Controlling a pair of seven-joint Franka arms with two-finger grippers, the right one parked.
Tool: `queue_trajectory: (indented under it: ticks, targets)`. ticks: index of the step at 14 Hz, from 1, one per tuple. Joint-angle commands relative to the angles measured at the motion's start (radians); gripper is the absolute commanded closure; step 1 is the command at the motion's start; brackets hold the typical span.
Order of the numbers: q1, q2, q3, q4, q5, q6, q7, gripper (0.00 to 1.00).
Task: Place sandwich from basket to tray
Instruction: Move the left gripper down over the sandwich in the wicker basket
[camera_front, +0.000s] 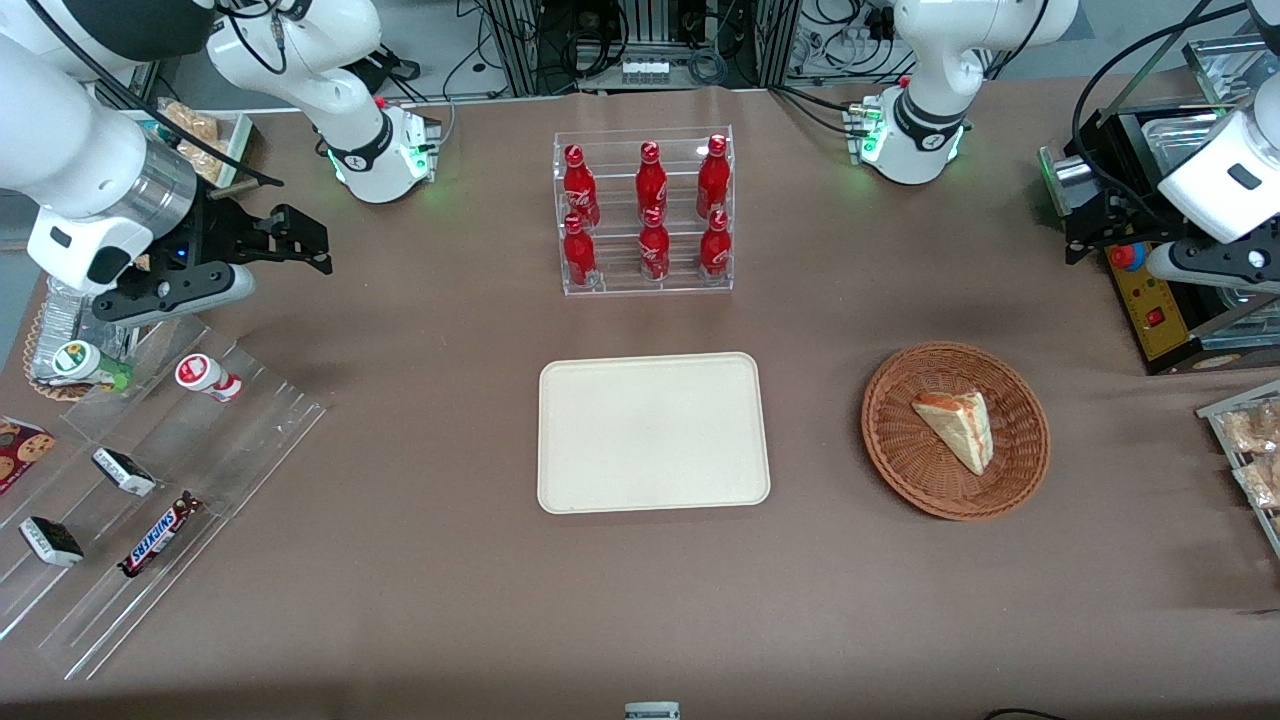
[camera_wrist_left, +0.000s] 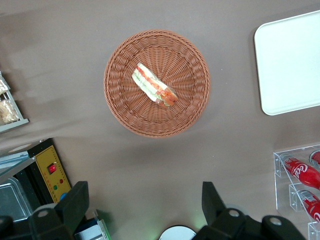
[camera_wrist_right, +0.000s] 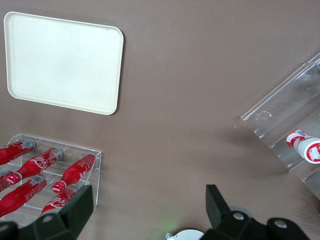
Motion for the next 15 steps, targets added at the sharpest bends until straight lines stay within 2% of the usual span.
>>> queue_trajectory:
  ticks: [1, 7, 10, 15]
  targets:
    - [0.002, 0.014, -0.003, 0.024, -0.002, -0.023, -0.004, 0.0]
    - [0.001, 0.017, -0.004, 0.019, 0.0, -0.024, -0.004, 0.0]
    - [-0.002, 0.07, -0.004, -0.028, 0.001, 0.005, -0.014, 0.0]
    - [-0.009, 0.118, -0.007, -0.313, 0.001, 0.372, -0.048, 0.0]
